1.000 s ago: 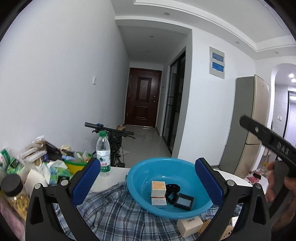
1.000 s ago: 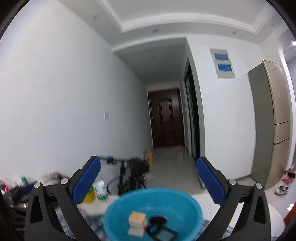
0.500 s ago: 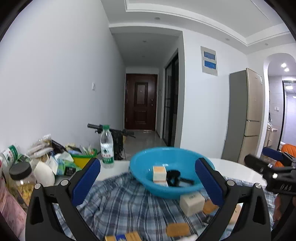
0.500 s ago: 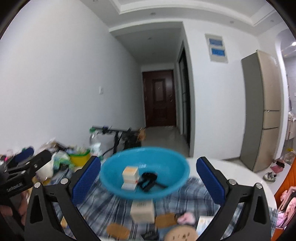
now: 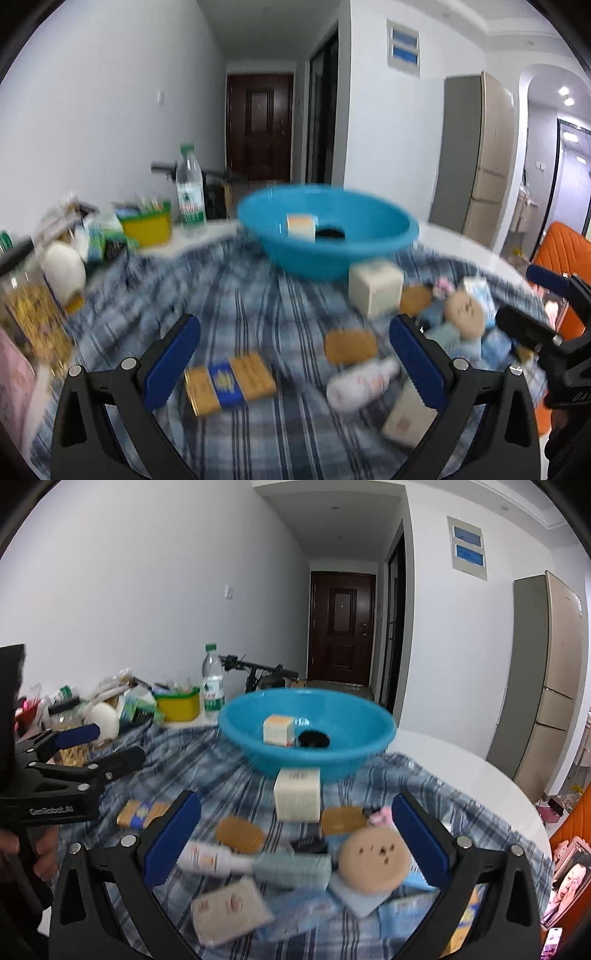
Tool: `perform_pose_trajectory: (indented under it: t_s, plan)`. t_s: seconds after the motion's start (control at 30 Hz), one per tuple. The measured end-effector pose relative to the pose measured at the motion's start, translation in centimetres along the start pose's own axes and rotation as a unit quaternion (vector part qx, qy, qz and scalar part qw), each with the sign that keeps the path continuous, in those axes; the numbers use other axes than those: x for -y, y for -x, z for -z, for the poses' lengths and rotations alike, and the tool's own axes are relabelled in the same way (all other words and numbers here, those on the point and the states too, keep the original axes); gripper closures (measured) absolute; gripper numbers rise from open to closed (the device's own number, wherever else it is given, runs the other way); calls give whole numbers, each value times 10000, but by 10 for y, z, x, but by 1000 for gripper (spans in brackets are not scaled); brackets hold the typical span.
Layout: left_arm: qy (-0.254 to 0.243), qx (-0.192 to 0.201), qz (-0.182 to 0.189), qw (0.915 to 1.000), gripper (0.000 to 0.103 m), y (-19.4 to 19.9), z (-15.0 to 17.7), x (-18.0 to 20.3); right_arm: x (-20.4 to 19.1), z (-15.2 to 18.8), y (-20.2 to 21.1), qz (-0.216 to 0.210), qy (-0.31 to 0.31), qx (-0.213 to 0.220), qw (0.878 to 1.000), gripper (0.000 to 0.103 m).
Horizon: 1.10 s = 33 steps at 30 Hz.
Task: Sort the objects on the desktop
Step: 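Withdraw both open tools from the basin back toward the cluttered table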
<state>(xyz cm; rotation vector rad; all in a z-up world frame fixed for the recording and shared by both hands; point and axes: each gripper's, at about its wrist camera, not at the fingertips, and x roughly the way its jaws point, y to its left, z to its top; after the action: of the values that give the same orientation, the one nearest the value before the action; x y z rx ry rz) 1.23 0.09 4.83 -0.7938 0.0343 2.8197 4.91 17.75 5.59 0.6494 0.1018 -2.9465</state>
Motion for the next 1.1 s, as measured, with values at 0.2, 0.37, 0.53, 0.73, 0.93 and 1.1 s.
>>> perform_pose_trajectory:
  t_s: [0.2, 0.37, 0.53, 0.73, 0.93, 1.1]
  plan:
    - [-513, -324, 164, 9980, 0, -7, 35, 14, -3, 24, -4, -216, -138, -408, 9988, 0]
    - [-810, -335, 743, 9934, 0, -7, 47, 20, 3, 34, -10, -259, -305, -616, 9973, 0]
    - [-1759, -470, 1214, 9758, 0, -23, 44, 37, 14, 40, -18, -263, -593, -735, 9952, 0]
    - [-2448, -825, 2081, 9434, 0, -45, 39, 50, 33, 45, -19, -59, -867, -728, 9936, 0]
    - [-2731, -1216, 2352, 9248, 25, -78, 49, 61, 49, 51, -22, -97, -1185, -850, 9893, 0]
    - [-2273, -1340, 2562, 9299, 60, -85, 45, 58, 57, 56, -27, -104, -1377, -927, 9861, 0]
